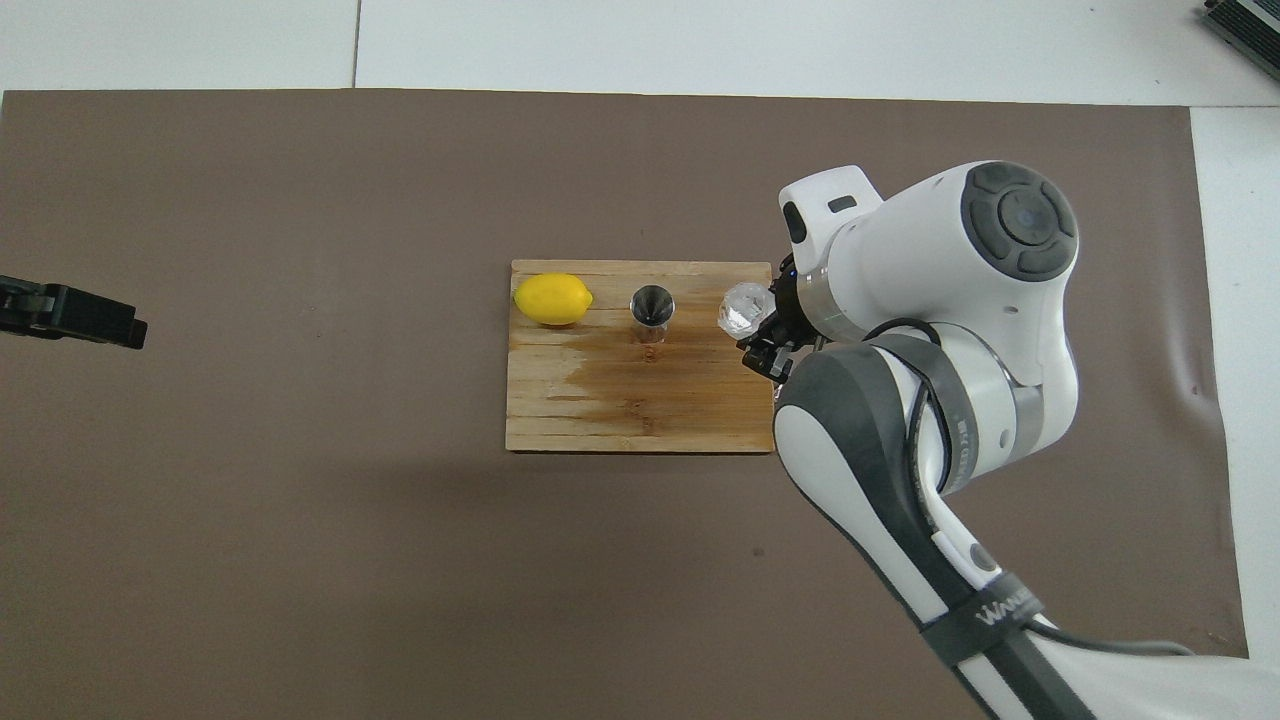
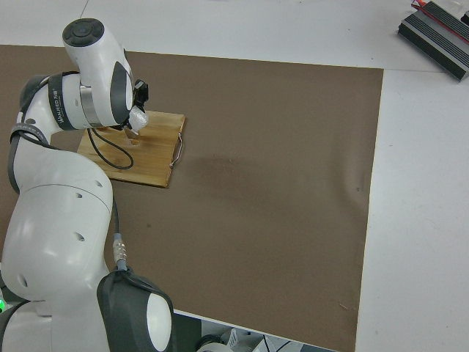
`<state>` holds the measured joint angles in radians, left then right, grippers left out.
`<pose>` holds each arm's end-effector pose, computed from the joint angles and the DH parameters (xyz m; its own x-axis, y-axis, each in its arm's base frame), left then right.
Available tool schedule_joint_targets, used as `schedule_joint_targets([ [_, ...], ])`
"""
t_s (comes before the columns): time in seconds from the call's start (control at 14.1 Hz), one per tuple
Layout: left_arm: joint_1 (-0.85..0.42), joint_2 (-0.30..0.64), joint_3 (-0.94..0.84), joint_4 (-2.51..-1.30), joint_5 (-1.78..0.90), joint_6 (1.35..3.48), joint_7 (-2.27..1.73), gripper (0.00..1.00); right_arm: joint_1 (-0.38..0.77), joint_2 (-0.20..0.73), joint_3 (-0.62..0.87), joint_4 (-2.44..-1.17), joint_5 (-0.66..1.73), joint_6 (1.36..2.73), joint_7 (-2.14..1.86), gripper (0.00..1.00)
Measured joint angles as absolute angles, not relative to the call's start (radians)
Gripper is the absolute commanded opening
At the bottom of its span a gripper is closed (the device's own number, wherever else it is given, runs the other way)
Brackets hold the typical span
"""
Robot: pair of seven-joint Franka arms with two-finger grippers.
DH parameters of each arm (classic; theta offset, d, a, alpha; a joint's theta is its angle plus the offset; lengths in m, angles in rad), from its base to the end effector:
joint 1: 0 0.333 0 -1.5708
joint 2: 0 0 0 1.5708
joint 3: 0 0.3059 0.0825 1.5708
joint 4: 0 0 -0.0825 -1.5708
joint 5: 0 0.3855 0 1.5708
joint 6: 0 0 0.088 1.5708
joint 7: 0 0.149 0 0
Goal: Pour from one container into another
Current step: 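Lift the white cup with the right gripper over the metal cup, then tilt the white cup with the right gripper to pour into the metal cup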
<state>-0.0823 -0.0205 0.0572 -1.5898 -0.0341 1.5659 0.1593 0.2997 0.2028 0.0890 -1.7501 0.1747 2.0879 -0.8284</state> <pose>0.5488 -0.0186 0.5744 0.9830 -0.1834 0.0022 -0.1834 -0.9824 0.0354 0.5863 0.2534 0.4150 0.4123 0.8847 0.2176 0.9086 -0.4167 -0.0275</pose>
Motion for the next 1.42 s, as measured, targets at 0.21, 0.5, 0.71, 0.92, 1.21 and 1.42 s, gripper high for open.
schedule_joint_targets([
  [0.21,-0.082,-0.052,0.056,-1.670,-0.034,1.657,0.160,1.00,0.334,0.203,0.089,-1.733,0.127,2.100,-0.784,0.01],
  [0.5,-0.082,-0.069,0.059,-1.699,-0.034,1.675,0.160,1.00,0.372,0.223,0.089,-1.691,0.064,2.101,-0.752,0.00],
  [0.71,-0.082,-0.070,0.059,-1.700,-0.034,1.675,0.160,1.00,0.400,0.261,0.090,-1.682,-0.001,2.110,-0.709,0.00],
  [0.92,-0.082,-0.070,0.059,-1.701,-0.034,1.675,0.160,1.00,0.404,0.303,0.089,-1.671,-0.021,2.142,-0.696,0.00],
  [1.21,-0.082,-0.070,0.059,-1.701,-0.034,1.675,0.160,1.00,0.405,0.341,0.089,-1.630,-0.023,2.143,-0.696,0.00],
  [1.42,-0.082,-0.070,0.059,-1.701,-0.034,1.675,0.160,1.00,0.419,0.360,0.089,-1.612,-0.036,2.141,-0.696,0.00],
])
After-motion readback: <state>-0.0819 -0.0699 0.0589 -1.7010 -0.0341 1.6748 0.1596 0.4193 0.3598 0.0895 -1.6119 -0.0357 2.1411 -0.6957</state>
